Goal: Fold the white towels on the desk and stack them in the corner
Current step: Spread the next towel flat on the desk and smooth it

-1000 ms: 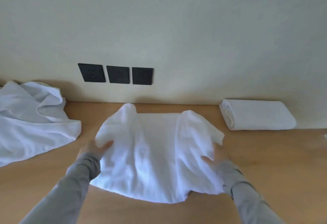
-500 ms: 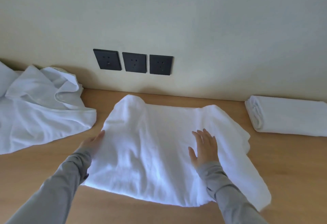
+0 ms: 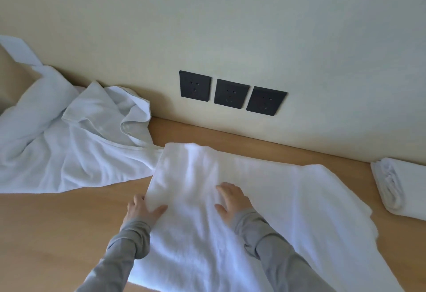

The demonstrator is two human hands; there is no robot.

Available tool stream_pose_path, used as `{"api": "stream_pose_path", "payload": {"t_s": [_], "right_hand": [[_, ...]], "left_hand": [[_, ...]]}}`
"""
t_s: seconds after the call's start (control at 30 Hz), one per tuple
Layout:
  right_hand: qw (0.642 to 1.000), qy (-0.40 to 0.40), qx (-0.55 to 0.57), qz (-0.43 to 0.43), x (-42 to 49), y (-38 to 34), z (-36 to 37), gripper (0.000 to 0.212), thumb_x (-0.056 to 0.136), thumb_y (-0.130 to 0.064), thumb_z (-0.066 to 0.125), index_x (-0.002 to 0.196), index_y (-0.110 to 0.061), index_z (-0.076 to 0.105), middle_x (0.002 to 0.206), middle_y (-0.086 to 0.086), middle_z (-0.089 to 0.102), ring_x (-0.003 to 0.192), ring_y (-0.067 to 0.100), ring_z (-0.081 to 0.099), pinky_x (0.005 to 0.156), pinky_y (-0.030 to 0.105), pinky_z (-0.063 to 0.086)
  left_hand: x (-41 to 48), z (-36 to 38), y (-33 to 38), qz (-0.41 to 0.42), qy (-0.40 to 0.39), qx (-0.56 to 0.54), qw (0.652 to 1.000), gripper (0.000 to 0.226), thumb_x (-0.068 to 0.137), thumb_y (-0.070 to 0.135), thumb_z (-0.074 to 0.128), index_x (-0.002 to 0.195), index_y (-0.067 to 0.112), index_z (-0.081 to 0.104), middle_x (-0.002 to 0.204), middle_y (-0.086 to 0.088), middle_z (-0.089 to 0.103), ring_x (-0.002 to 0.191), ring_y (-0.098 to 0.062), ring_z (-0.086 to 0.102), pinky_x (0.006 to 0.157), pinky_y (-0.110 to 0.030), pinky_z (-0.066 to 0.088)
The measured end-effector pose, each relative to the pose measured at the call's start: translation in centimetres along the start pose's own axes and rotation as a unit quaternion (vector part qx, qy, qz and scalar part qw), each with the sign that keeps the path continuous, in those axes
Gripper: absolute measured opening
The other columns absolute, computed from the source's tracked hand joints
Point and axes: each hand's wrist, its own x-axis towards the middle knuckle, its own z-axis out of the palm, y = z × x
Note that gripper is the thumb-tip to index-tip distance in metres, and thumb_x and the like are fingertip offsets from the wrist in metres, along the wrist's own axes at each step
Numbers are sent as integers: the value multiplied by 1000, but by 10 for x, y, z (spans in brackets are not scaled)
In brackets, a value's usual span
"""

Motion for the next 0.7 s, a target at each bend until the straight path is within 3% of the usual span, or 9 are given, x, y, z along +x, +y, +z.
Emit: {"api": "stream_pose_path", "payload": {"t_s": [0.1, 0.17, 0.23, 0.33, 0.4, 0.47, 0.6, 0.7], "right_hand": [[999, -33, -17, -6, -3, 5, 23, 59, 99, -39, 31, 150, -26, 4, 158, -6, -4, 146, 12, -1, 116, 36, 15], [1000, 13, 23, -18, -12, 13, 33, 58, 100, -38, 31, 150, -23, 5, 157, -7, -4, 145, 10, -1, 117, 30, 10], [990, 103, 94, 0, -23, 23, 31, 54, 98, -27, 42, 147, -13, 23, 155, 0, 13, 144, 16, 15, 116, 28, 16], [945, 305, 83, 85, -36, 52, 5, 39, 88, -6, 55, 125, 4, 53, 133, 21, 51, 121, 38, 51, 99, 47, 42], [902, 403, 44, 150, -48, 83, -28, 36, 83, -10, 53, 114, 7, 60, 117, 25, 60, 106, 44, 59, 87, 51, 47], [863, 448, 47, 229, -67, 123, -62, 37, 86, -16, 47, 112, 6, 60, 112, 25, 61, 102, 43, 57, 85, 51, 46], [784, 399, 215, 425, -106, 220, -95, 30, 91, -8, 49, 120, -3, 54, 120, 23, 57, 111, 40, 53, 97, 48, 42], [666, 293, 406, 552, -123, 268, -91, 26, 91, -18, 55, 115, -8, 54, 129, 18, 53, 119, 38, 48, 101, 50, 39]], "left_hand": [[20, -7, 2, -3, -24, -31, 999, 71, 72, 55, 69, 121, 12, 43, 106, -11, 57, 96, -31, 53, 81, -36, 44], [31, -9, 15, 16, -26, -50, 998, 73, 74, 60, 64, 126, 14, 44, 107, -11, 58, 97, -32, 54, 82, -36, 44], [41, -6, 30, 20, -29, -74, 997, 73, 76, 57, 64, 128, 12, 42, 109, -11, 56, 95, -32, 52, 82, -36, 42], [53, -1, 50, 7, -37, -97, 995, 73, 74, 55, 68, 123, 5, 47, 103, -11, 58, 90, -32, 55, 82, -37, 44], [57, 1, 60, 20, -34, -98, 994, 68, 74, 54, 67, 118, 5, 52, 101, -13, 60, 90, -34, 56, 83, -39, 46], [53, 5, 68, 59, -7, -95, 994, 62, 75, 50, 69, 115, 6, 51, 98, -12, 59, 86, -33, 54, 78, -39, 44], [35, 20, 76, 143, 60, -44, 987, 50, 77, 41, 70, 108, 9, 46, 100, -17, 59, 86, -37, 55, 77, -42, 45], [30, 30, 80, 154, 76, 3, 985, 52, 79, 40, 68, 112, 7, 46, 108, -22, 57, 92, -42, 55, 80, -48, 46]]}}
